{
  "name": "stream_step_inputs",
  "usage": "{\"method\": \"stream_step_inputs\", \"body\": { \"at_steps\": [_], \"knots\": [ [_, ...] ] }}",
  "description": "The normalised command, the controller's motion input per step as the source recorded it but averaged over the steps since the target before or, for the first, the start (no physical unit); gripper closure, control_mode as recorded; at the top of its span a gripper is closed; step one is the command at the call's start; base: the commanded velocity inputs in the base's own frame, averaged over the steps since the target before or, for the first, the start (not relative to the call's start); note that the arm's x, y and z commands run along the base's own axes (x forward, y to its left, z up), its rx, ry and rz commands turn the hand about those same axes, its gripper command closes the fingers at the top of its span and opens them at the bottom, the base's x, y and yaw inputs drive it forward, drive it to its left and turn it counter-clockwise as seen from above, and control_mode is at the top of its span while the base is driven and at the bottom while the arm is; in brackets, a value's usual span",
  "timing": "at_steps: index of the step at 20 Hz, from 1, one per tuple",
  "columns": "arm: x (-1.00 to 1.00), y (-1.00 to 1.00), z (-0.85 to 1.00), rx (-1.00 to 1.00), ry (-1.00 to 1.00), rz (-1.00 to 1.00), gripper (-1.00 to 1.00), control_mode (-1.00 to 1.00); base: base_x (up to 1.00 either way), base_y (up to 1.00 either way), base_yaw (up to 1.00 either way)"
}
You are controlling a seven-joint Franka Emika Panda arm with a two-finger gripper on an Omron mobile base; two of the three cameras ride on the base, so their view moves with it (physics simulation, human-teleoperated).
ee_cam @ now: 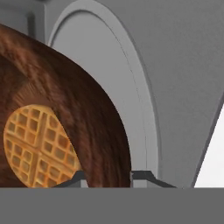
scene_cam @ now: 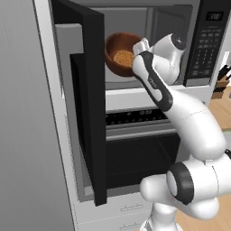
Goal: Open the microwave, place the bowl with waffle inside the microwave, then close the microwave door and turn it on.
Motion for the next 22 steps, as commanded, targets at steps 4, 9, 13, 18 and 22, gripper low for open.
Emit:
{"method": "stream_step_inputs", "body": {
  "at_steps": [4,9,13,18,22],
  "knots": [
    [0.49,0.0,0.0,0.0,0.0,0.0,1.0,-1.0,0.0,0.0,0.0],
    [0.35,0.07,-0.15,0.0,0.0,0.0,1.0,-1.0,0.0,0.0,0.0],
    [0.24,0.07,-0.28,-0.01,0.0,0.0,1.0,-1.0,0.0,0.0,0.0],
    [0.1,0.02,-0.02,0.0,0.0,0.01,1.0,-1.0,0.0,0.0,0.0],
    [0.0,0.0,0.0,0.0,0.0,0.0,1.0,-1.0,0.0,0.0,0.0]
  ]
}}
